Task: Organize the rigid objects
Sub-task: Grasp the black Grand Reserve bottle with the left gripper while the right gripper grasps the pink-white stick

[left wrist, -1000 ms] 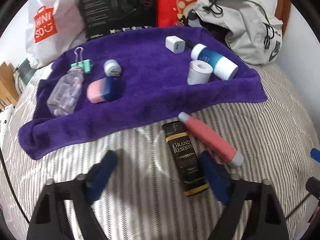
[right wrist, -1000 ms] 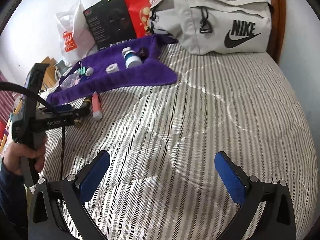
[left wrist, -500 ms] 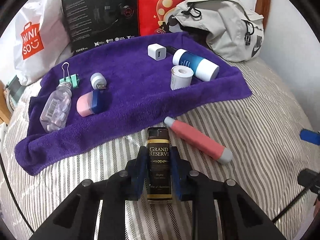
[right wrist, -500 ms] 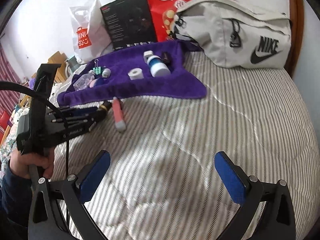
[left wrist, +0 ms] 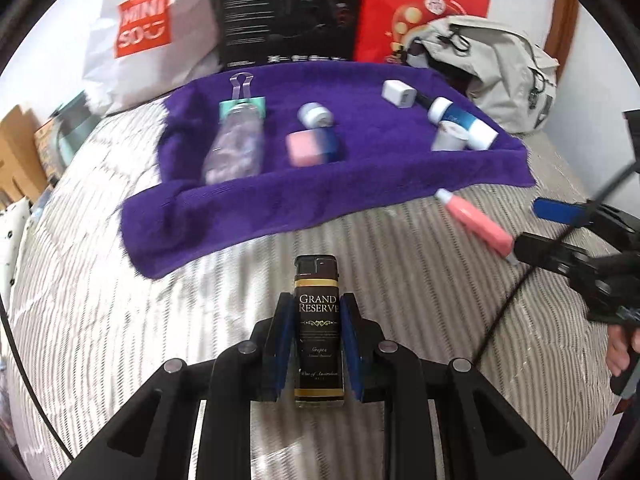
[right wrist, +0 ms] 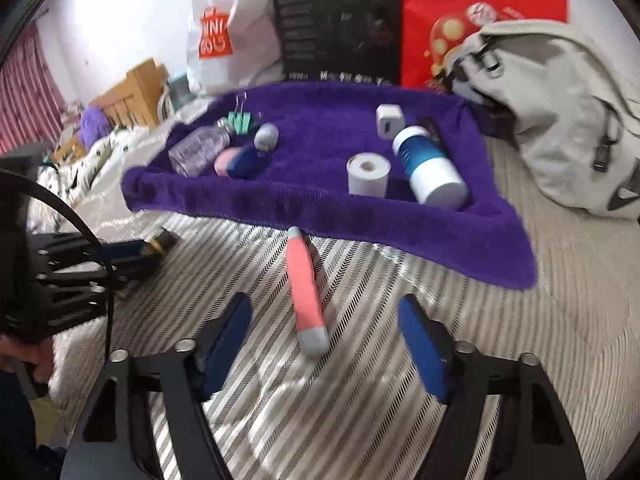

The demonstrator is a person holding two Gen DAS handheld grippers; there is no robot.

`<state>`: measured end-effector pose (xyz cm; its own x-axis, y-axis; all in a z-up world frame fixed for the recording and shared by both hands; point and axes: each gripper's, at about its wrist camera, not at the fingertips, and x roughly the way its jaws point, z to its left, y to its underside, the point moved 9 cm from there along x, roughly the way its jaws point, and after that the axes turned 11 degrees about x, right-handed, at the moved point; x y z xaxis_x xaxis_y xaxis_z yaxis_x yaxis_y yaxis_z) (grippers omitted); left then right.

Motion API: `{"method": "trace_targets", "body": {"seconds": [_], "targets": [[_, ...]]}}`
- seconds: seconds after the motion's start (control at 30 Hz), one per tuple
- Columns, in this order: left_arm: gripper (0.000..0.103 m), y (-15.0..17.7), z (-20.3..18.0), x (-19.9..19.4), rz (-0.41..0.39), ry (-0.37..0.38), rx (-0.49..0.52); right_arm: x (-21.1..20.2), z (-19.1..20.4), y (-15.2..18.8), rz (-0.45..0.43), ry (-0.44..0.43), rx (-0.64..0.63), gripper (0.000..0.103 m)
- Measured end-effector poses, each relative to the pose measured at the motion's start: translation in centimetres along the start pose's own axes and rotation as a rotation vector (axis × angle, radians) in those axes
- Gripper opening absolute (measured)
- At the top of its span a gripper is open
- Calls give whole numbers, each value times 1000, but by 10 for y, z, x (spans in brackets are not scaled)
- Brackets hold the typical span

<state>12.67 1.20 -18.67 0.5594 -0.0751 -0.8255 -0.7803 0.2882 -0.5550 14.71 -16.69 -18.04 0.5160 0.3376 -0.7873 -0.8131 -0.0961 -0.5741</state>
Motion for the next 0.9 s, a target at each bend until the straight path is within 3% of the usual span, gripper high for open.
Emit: {"method": "trace_targets", "body": {"seconds": [0.1,0.3,0.37,0.43,0.47,0.53,0.9], "targets": [[23,3,6,-1,-8,6,-16,16,2,1,36,-1,-15,63],[23,2,7,0,-8,11,-12,25,9,-3,2,54,-114,54],[23,1,6,0,-5,8,-7,25,13,-4,3,28,-123,42],[23,1,6,0,-4,4,0,26,16,-4,6,28,-141,36],[23,2,6,0,-3,4,2,25,17,-4,11,20,-144,25],[23,2,5,0,-3,6,5,24,15,-4,20,30,-142,17],[23,2,4,0,-18,-22,31,21,10,1,25,33,-94,18]]}}
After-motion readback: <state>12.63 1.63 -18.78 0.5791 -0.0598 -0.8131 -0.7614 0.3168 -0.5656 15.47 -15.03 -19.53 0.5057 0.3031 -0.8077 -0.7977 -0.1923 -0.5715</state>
